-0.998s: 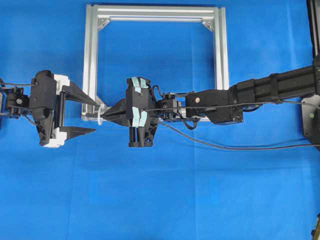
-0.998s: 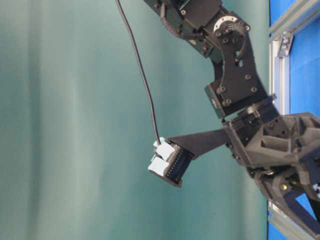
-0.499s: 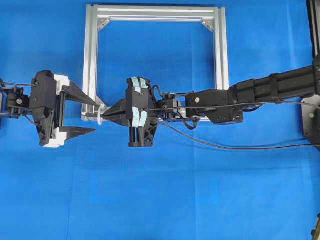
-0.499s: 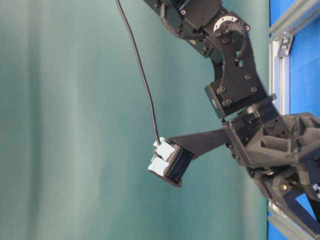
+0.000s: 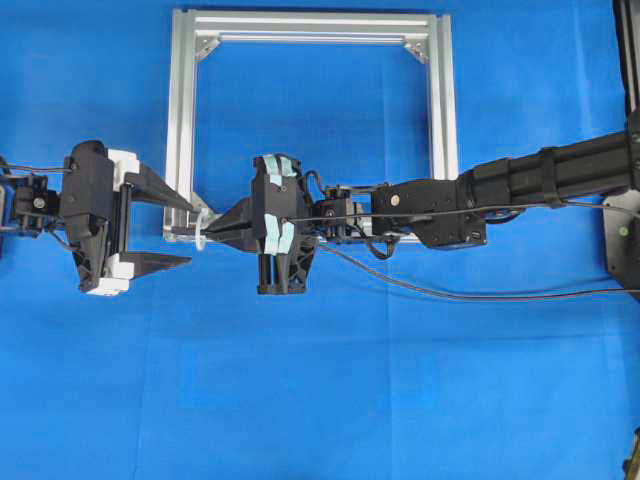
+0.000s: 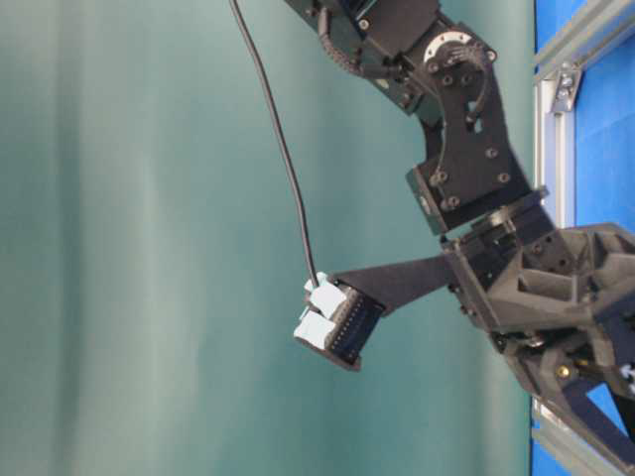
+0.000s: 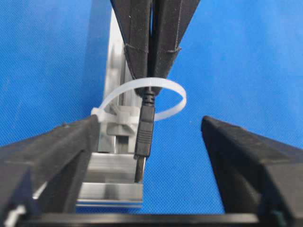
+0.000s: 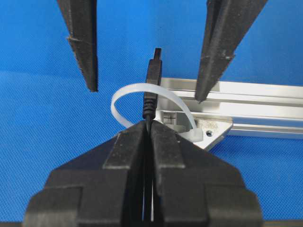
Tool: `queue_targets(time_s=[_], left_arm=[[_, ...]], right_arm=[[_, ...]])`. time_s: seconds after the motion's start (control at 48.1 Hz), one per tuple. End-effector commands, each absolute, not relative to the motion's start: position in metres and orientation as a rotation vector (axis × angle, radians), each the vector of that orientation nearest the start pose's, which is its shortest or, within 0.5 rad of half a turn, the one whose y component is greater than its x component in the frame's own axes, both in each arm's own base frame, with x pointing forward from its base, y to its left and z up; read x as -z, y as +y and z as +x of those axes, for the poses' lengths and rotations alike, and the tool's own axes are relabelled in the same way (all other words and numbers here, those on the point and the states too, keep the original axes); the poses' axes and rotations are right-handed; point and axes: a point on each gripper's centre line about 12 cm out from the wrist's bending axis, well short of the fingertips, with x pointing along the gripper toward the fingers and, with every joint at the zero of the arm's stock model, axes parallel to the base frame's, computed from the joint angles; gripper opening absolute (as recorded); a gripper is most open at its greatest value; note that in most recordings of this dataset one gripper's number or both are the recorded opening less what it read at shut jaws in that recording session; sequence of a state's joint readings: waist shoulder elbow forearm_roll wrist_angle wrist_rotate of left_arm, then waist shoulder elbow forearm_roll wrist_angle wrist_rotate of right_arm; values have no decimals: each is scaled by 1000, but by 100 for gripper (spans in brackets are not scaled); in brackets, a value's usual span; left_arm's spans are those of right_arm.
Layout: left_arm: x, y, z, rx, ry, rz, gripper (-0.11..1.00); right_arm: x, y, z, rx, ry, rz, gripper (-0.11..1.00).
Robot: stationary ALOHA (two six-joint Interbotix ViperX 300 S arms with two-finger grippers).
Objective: Insert the wire through the string loop located on the left side.
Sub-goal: 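Close the left gripper on the plug protruding through the loop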
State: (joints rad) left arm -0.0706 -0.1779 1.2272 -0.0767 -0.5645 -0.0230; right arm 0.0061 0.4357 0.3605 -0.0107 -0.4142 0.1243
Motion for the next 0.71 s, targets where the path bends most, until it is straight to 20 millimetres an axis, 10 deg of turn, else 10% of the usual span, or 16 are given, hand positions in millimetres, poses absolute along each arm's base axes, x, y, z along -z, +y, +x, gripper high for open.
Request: queue_targets(time_s=[0.0,0.208,0.686], left_arm=[[-122,-14,263,12,471,-56,70],[-121,-14,262,12,483,-56,9],[-120,-11,262,-3,498,-65,8]], right_arm=[[-134,1,506,13,331,114,-1],[-134,1,506,13,331,114,-1],[-133,2,506,10,336,107,-1]])
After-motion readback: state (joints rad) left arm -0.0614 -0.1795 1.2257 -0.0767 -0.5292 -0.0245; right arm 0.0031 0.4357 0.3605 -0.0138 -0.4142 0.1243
